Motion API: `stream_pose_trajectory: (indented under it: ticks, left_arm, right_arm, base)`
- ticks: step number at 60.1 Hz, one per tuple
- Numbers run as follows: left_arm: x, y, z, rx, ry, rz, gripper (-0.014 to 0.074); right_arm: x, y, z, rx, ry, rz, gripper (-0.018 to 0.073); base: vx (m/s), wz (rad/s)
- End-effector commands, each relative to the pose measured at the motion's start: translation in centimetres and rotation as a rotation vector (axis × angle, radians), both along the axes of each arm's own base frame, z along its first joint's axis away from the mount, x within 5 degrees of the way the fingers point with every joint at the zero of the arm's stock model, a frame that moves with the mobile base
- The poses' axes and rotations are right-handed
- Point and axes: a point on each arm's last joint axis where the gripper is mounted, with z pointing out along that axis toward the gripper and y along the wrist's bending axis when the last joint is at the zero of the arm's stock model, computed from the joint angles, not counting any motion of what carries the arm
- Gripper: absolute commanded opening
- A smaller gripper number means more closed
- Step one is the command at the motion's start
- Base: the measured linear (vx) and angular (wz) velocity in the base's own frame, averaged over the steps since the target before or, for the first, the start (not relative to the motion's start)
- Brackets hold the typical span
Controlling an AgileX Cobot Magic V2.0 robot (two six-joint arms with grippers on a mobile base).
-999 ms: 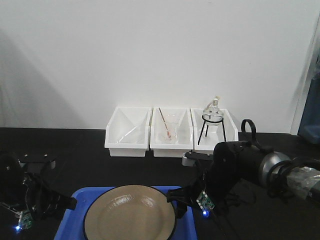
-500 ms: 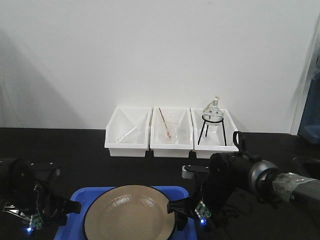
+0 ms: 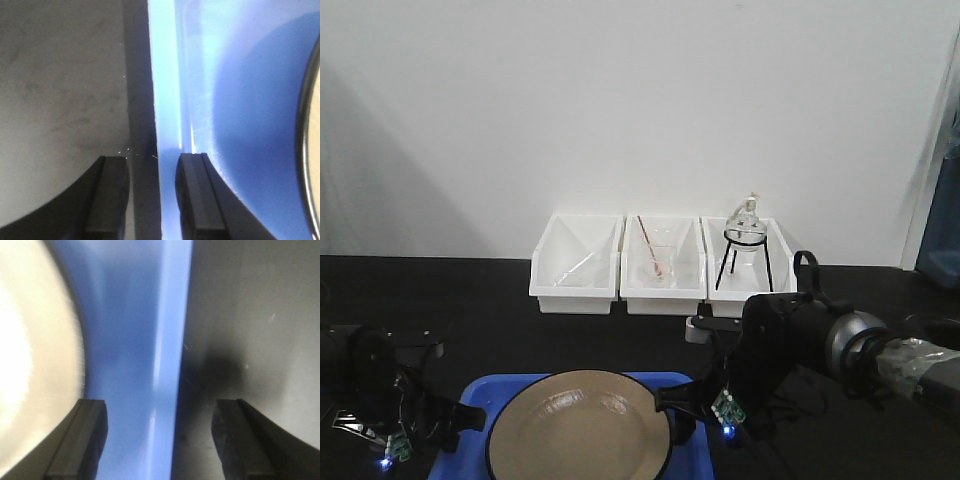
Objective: Place disk in tray to left cabinet
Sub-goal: 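Open the right gripper and move both grippers to the tray's side edges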
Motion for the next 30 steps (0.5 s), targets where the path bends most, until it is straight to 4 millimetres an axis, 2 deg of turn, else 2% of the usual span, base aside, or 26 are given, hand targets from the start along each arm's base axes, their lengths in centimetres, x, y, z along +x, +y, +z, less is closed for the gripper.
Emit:
stream_pose_trajectory:
  ticks: [1,17,30]
  left_arm:
    - [0.5,-0.3,2.7,-0.026,-0.101,0.011,0.0365]
    - [0.7,-0.7,2.9,-0.082,-0.127,0.027,0.0365]
    - [0.9,-0.9,1.9,-0.098,-0.106,0.02,0.0365]
  right_arm:
    - [0.2,-0.2,4.3,0.047,-0.14,-0.005,0.0484]
    - [0.9,0.2,2.1,0.052,-0.112,-0.016,0.048]
    - [1.4,0.4,1.7,0.084,-0.138,-0.035,0.048]
  base:
    - [0.0,0.0]
    - [0.0,0.0]
    - [0.0,0.0]
